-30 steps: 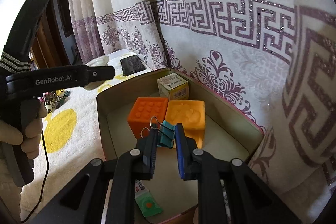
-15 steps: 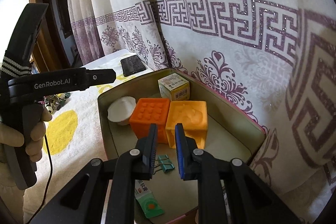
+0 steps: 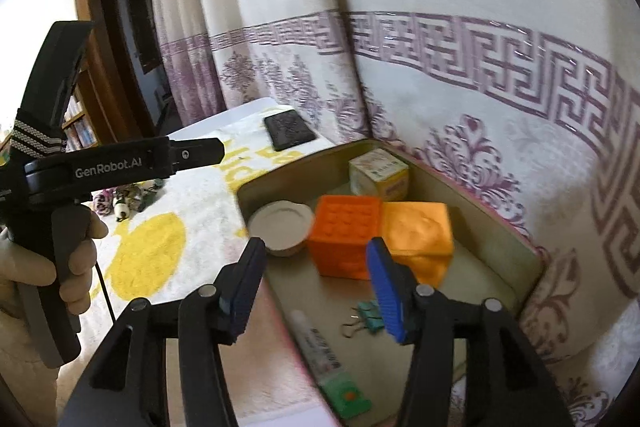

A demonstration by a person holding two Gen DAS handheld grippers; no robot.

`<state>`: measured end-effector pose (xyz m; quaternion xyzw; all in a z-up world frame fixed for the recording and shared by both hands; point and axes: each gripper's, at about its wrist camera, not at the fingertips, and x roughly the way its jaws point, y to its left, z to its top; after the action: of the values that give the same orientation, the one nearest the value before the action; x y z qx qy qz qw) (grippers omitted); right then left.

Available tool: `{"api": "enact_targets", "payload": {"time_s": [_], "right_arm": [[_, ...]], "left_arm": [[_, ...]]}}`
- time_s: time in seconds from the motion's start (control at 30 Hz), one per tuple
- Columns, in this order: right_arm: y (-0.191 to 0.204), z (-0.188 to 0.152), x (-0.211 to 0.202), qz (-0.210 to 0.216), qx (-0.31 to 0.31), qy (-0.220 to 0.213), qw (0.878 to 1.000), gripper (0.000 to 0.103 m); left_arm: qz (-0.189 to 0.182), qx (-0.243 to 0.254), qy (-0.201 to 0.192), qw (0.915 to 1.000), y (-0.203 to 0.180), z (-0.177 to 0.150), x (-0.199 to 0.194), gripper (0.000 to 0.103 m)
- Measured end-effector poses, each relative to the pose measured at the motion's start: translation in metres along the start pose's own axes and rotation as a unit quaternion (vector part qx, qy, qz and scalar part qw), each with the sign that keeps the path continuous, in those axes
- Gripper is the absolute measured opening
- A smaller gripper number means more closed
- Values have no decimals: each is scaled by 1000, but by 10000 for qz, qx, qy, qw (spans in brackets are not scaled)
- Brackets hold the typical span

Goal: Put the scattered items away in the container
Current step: 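Withdraw both tools from the tin back over the remaining items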

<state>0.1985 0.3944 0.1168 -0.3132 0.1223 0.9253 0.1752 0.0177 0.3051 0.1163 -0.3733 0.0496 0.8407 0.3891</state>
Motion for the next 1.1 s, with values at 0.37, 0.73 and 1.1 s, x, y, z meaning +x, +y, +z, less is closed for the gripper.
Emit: {"api": "enact_targets", "payload": {"time_s": [0.37, 0.73, 1.1], "right_arm": [[60, 0, 21, 750, -266, 287, 9964, 57], [133, 9, 42, 1392, -694, 383, 9871, 66], [145, 6, 65, 1512, -609, 651, 9845, 67]], "left_arm": [[510, -474, -112, 9975, 69, -19, -35, 80], [1105, -1051, -183, 9881, 151, -40, -65, 80], [1887, -1935, -21, 9628, 261, -66, -69, 80]]}}
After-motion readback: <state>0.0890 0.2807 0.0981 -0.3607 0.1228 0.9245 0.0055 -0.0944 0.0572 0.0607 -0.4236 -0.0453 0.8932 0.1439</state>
